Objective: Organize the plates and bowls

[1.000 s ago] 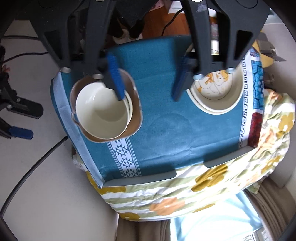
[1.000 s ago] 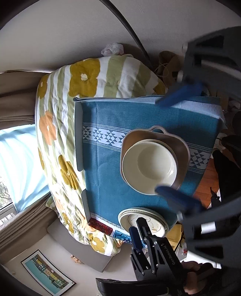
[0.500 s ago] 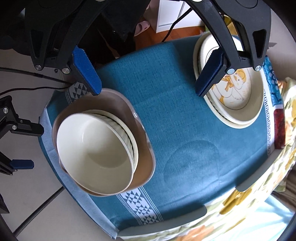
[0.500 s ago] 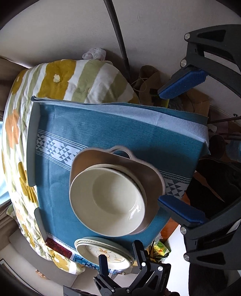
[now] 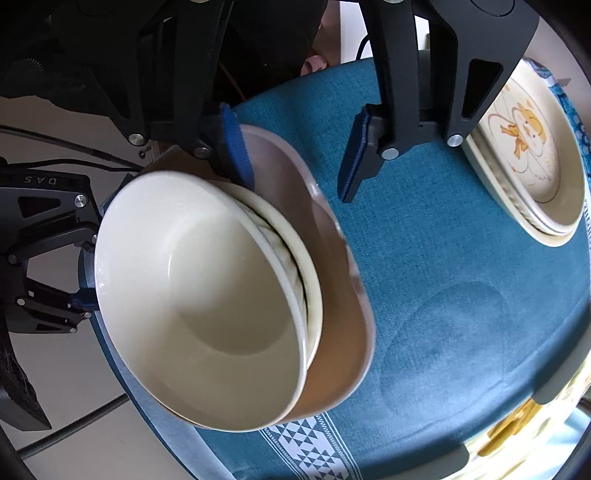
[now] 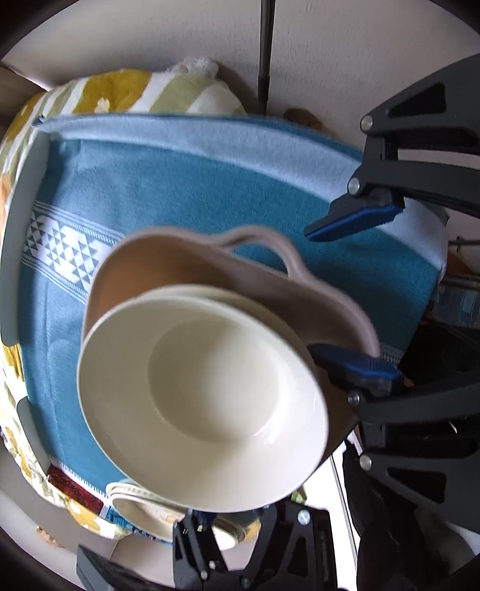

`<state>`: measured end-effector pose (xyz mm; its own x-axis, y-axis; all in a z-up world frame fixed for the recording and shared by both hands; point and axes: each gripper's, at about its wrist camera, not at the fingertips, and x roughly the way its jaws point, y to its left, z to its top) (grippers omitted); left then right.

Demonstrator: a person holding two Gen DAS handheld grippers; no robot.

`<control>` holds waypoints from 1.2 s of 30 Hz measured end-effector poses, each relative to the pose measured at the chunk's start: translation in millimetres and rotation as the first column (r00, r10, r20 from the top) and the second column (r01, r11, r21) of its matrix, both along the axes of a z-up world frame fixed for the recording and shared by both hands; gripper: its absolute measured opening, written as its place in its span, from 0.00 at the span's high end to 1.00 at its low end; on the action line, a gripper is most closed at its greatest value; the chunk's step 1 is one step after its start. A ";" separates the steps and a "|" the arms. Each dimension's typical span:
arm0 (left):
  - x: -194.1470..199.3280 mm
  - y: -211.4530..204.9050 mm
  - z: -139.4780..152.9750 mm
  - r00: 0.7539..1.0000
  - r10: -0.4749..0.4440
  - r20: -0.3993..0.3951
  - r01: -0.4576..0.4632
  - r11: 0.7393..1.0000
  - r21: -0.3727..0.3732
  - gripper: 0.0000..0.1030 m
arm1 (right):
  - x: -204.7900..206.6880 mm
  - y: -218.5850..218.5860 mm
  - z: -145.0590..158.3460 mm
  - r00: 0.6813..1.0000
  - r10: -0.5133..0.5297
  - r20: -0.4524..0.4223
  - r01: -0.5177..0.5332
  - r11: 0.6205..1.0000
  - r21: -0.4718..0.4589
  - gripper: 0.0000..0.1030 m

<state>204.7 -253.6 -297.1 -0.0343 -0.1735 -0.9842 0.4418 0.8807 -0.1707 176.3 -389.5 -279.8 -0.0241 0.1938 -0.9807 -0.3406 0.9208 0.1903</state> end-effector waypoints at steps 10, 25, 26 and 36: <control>-16.1 -10.8 -4.7 0.995 -0.039 0.089 0.043 0.998 -0.044 0.77 | -13.2 -1.1 -4.0 0.999 -0.011 0.043 0.007 0.994 0.108 0.75; -39.1 17.5 46.6 0.974 0.037 0.223 -0.029 0.999 -0.040 0.77 | -4.2 25.5 37.9 0.976 0.120 0.183 -0.135 0.988 0.072 0.75; -40.4 22.5 54.6 0.972 0.044 0.232 -0.037 0.999 -0.034 0.77 | -3.6 30.9 43.8 0.973 0.130 0.192 -0.147 0.986 0.078 0.75; -44.7 119.6 103.9 0.961 0.070 0.269 -0.063 0.997 -0.033 0.77 | -4.2 115.2 95.5 0.947 0.190 0.259 -0.215 0.974 0.070 0.75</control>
<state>159.9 -134.0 -193.3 0.2440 -0.1904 -0.9509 0.4149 0.9068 -0.0751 172.0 -274.2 -184.4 0.1700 0.3036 -0.9375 -0.5657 0.8090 0.1594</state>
